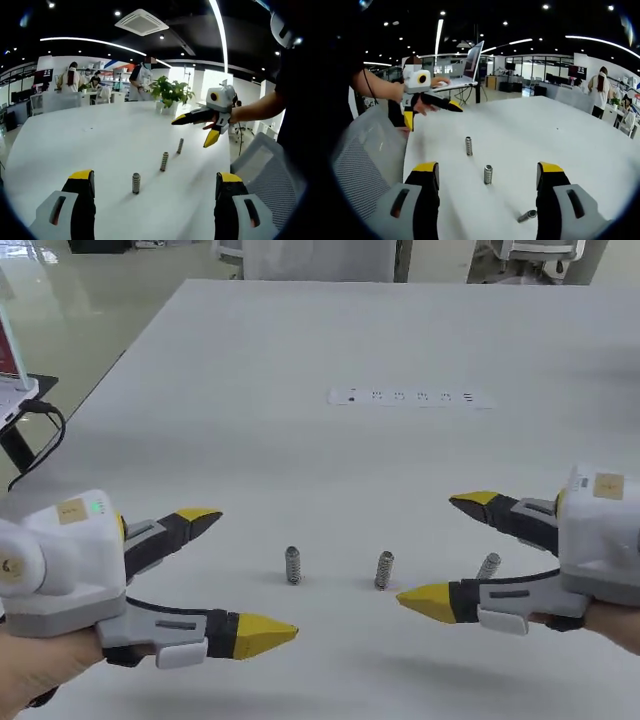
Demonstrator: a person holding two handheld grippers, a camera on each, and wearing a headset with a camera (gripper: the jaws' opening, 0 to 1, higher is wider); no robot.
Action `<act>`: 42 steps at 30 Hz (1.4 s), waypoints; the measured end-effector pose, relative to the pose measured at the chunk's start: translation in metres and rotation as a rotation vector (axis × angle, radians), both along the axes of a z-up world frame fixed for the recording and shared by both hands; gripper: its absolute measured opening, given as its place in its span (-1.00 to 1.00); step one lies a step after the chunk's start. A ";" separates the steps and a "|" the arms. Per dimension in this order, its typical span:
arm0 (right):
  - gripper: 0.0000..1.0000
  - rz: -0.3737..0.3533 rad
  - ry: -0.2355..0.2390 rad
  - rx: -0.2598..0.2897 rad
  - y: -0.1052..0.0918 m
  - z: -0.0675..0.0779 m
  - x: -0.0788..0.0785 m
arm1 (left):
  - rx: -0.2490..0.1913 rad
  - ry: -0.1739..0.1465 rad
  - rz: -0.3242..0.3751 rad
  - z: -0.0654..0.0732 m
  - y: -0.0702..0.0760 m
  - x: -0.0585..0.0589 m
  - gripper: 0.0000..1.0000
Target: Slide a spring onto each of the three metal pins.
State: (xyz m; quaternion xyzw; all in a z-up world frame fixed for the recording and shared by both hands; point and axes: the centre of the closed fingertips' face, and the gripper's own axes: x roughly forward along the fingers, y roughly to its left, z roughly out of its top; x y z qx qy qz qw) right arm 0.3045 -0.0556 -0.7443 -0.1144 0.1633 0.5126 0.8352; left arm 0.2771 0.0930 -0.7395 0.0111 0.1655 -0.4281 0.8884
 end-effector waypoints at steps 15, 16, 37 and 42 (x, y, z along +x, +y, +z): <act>0.99 -0.148 0.010 0.090 -0.062 0.003 -0.009 | -0.002 -0.005 0.052 0.001 0.010 -0.001 0.97; 0.99 -0.166 0.012 0.084 -0.068 0.001 -0.009 | -0.001 -0.006 0.062 0.002 0.013 -0.001 0.97; 0.98 -0.222 0.074 0.053 -0.099 -0.009 -0.025 | 0.031 0.040 0.154 -0.004 0.032 -0.020 0.97; 0.98 -0.223 0.092 0.031 -0.099 -0.014 -0.028 | 0.023 0.058 0.170 -0.004 0.034 -0.026 0.96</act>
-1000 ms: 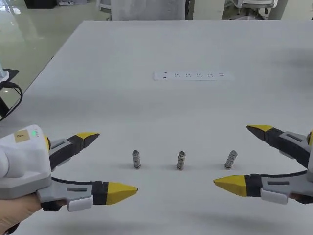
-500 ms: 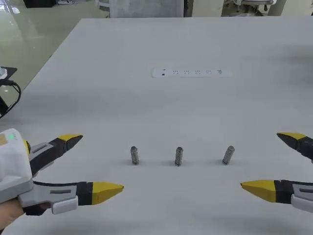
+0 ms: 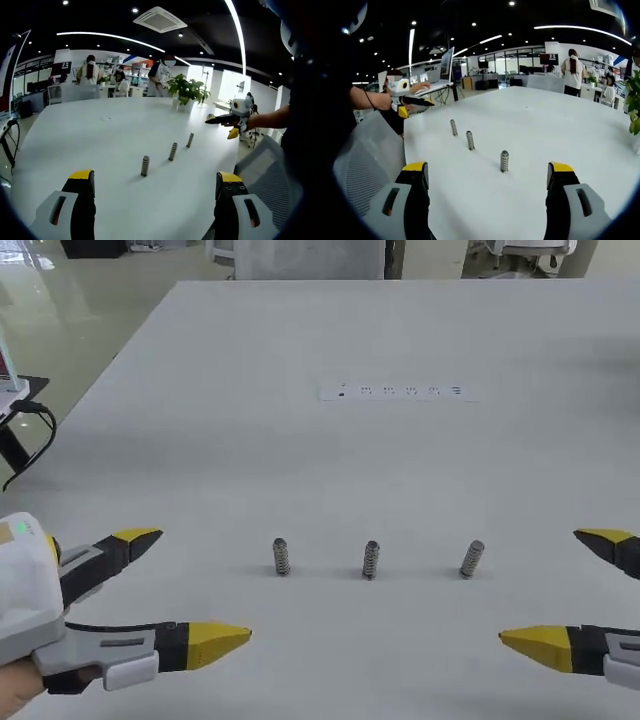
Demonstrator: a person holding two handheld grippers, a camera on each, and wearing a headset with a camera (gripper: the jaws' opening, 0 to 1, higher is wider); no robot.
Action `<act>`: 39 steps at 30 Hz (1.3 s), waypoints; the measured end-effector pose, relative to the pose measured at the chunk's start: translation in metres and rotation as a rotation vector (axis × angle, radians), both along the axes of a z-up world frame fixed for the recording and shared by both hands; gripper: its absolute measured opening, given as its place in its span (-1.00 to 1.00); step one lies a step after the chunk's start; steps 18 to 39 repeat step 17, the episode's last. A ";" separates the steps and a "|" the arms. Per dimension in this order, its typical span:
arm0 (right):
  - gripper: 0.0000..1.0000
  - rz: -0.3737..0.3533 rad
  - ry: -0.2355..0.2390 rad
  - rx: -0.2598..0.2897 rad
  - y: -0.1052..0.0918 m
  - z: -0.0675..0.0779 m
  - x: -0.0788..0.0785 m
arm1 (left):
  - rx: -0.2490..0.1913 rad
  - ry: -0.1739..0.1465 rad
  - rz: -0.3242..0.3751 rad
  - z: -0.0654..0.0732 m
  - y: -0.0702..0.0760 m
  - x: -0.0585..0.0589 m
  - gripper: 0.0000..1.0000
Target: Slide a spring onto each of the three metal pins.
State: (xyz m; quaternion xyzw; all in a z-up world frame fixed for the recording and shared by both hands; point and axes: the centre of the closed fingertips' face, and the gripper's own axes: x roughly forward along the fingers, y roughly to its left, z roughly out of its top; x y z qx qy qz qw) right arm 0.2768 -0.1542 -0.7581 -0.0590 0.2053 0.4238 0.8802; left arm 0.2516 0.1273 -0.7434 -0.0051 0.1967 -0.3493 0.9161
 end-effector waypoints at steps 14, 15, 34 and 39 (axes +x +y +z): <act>0.92 0.010 0.113 -0.162 -0.013 -0.033 -0.014 | 0.040 0.133 0.013 -0.026 0.004 -0.010 0.93; 0.91 0.008 0.115 -0.162 -0.014 -0.034 -0.014 | 0.050 0.124 0.015 -0.026 0.005 -0.010 0.91; 0.91 0.007 0.130 -0.180 -0.016 -0.038 -0.015 | 0.070 0.176 0.015 -0.034 0.007 -0.014 0.88; 0.91 0.007 0.130 -0.180 -0.016 -0.038 -0.015 | 0.070 0.176 0.015 -0.034 0.007 -0.014 0.88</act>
